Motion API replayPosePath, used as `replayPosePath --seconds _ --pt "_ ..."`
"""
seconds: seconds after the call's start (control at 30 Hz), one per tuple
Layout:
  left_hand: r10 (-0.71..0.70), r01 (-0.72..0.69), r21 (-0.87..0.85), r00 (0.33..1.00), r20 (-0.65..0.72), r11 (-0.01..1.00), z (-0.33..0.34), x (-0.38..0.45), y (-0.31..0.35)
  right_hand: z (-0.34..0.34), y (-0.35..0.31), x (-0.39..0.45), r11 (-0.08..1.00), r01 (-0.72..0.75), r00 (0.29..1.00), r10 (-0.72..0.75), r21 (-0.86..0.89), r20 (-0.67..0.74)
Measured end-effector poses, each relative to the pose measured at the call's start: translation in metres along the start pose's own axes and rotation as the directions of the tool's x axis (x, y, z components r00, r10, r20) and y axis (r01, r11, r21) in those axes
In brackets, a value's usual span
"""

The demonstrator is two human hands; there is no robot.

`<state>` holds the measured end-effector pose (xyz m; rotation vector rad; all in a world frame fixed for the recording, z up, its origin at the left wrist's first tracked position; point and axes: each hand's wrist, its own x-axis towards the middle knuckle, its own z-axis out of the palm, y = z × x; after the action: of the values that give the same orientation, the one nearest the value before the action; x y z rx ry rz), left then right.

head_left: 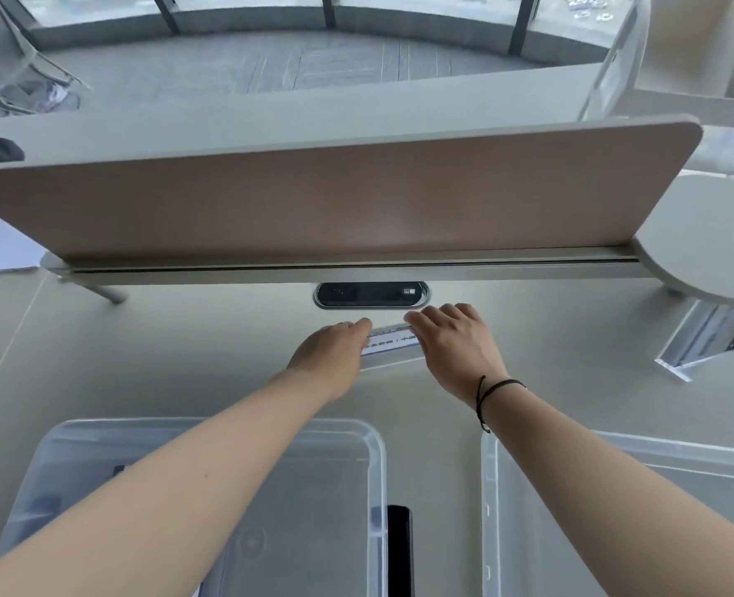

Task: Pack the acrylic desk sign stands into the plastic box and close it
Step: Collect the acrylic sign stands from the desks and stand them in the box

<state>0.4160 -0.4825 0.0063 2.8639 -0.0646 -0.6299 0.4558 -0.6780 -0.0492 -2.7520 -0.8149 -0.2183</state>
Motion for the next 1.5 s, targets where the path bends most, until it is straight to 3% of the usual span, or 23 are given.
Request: replayPosePath --seconds 0.23,0.33,0.53,0.63,0.73,0.9,1.07,1.23,1.37,1.5 --pt "-0.020 0.017 0.034 0.996 0.082 0.999 -0.018 -0.001 0.002 -0.015 -0.007 0.004 0.996 -0.022 0.994 0.030 -0.081 0.102" --pt "-0.015 0.014 0.026 0.999 0.033 1.000 -0.033 -0.007 0.007 -0.034 -0.011 0.001 0.989 -0.071 0.992 0.084 -0.128 0.094" --pt "0.189 -0.175 0.121 0.975 -0.119 0.977 -0.086 -0.054 0.022 -0.117 -0.042 -0.017 0.981 -0.157 0.987 0.159 -0.113 0.008" --pt "0.292 -0.275 0.118 0.942 -0.168 0.954 -0.114 -0.087 0.017 -0.169 -0.079 -0.021 0.978 -0.203 0.977 0.206 -0.056 0.059" --pt "0.386 -0.358 0.167 0.902 -0.193 0.919 -0.143 -0.126 0.009 -0.211 -0.125 -0.025 0.975 -0.192 0.968 0.207 -0.110 0.143" --pt "0.508 -0.434 0.302 0.827 -0.241 0.849 -0.168 -0.179 -0.022 -0.242 -0.192 -0.030 0.979 -0.201 0.938 0.206 -0.047 0.278" --pt "0.454 -0.472 0.098 0.741 -0.495 0.876 -0.147 -0.213 -0.073 -0.224 -0.246 -0.045 0.921 -0.355 0.890 0.280 0.160 0.361" --pt "0.243 -0.311 -0.070 0.846 -0.475 0.948 -0.089 -0.249 -0.130 -0.177 -0.275 -0.078 0.838 -0.510 0.788 0.366 0.192 0.494" --pt "0.192 -0.210 -0.050 0.952 -0.239 0.976 -0.032 -0.279 -0.166 -0.139 -0.296 -0.103 0.793 -0.583 0.712 0.394 0.176 0.582" --pt "0.176 -0.178 -0.035 0.982 -0.073 0.983 0.008 -0.293 -0.189 -0.107 -0.312 -0.118 0.774 -0.610 0.689 0.413 0.169 0.595"
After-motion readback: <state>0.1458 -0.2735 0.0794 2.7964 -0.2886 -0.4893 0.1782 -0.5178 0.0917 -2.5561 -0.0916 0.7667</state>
